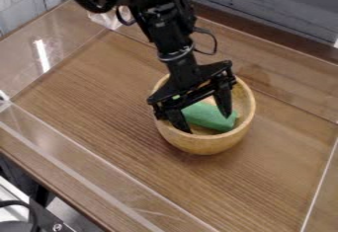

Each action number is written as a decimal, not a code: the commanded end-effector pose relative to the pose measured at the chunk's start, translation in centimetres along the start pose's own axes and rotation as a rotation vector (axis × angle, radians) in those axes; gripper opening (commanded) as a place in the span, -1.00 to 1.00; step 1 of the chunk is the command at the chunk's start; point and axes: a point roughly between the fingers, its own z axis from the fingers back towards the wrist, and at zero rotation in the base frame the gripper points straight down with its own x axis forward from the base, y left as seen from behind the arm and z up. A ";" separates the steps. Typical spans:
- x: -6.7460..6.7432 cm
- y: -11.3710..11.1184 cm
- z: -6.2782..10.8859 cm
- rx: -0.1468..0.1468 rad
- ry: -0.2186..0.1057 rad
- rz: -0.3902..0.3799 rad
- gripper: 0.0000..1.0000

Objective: Remove the green block from inside the brown bowl and put it on the table

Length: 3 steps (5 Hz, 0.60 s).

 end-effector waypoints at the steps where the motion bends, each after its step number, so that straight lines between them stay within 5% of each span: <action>1: 0.2 -0.7 -0.1 -0.016 -0.013 -0.010 1.00; 3: 0.3 -0.7 -1.2 0.001 -0.003 0.000 1.00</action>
